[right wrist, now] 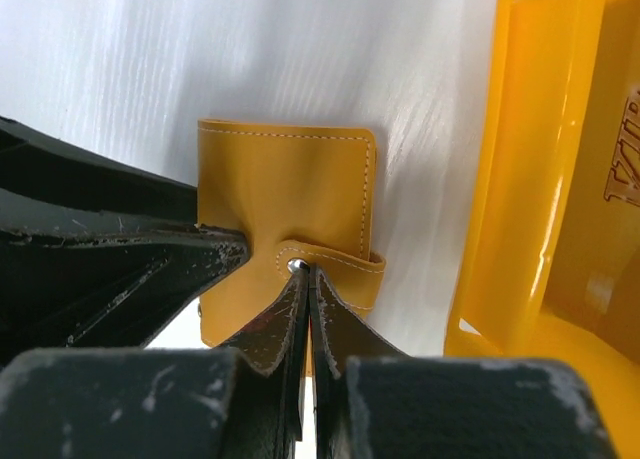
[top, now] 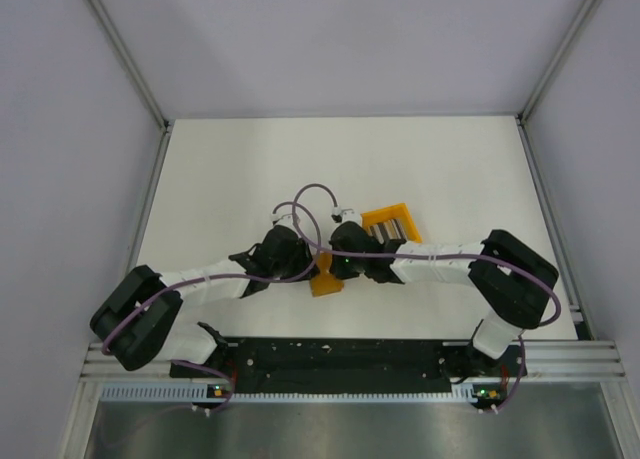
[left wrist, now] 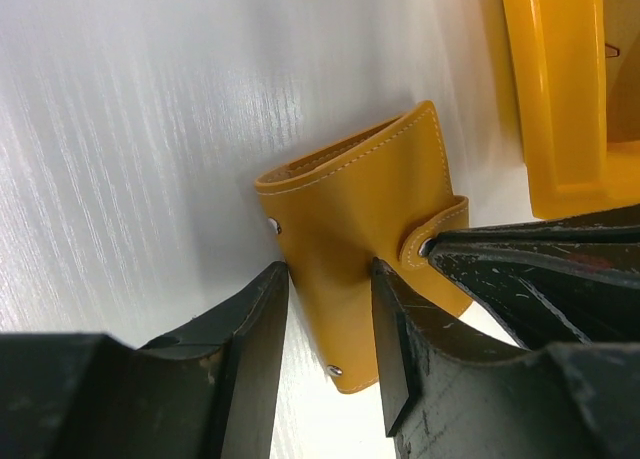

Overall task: Put the credit cards into the card holder
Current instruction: Close the card holder at the center of the board.

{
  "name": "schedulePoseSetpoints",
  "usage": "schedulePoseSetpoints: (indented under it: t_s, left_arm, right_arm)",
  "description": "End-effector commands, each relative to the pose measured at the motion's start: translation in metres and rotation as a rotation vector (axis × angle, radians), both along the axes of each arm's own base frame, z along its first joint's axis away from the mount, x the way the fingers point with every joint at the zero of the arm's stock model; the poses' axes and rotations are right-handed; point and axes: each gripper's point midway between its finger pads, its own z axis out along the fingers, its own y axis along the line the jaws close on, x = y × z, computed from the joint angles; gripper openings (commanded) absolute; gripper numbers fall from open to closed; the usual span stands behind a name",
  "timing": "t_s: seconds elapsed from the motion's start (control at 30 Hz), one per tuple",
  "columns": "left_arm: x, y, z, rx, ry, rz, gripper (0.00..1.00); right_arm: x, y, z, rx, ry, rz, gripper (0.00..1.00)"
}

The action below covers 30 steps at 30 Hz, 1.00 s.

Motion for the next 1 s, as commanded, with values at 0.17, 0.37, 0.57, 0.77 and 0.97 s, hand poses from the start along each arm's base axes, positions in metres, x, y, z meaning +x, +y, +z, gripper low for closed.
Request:
schedulePoseSetpoints:
  t_s: [0.17,0.37,0.57,0.77,0.97]
  left_arm:
    - [-0.019,0.013,-0.015,0.064,0.057,-0.037,0.44]
    - [-0.020,0.012,-0.014,0.052,0.052,-0.036,0.44]
    - [-0.021,0.010,-0.014,0.033,0.051,-0.041,0.44]
    - [-0.025,0.011,-0.016,0.036,0.059,-0.045,0.44]
    - [-0.025,0.012,-0.016,0.035,0.062,-0.042,0.44]
  right_arm:
    - [-0.008,-0.006,0.025,0.007,-0.039,0.018,0.04]
    - [-0.006,0.001,0.023,0.033,-0.031,0.020,0.04]
    - [-0.001,0.010,0.024,0.060,-0.025,0.012,0.05]
    - [0.004,0.016,0.024,0.074,-0.021,0.012,0.08]
    - [0.007,0.013,0.020,0.057,-0.022,0.000,0.16]
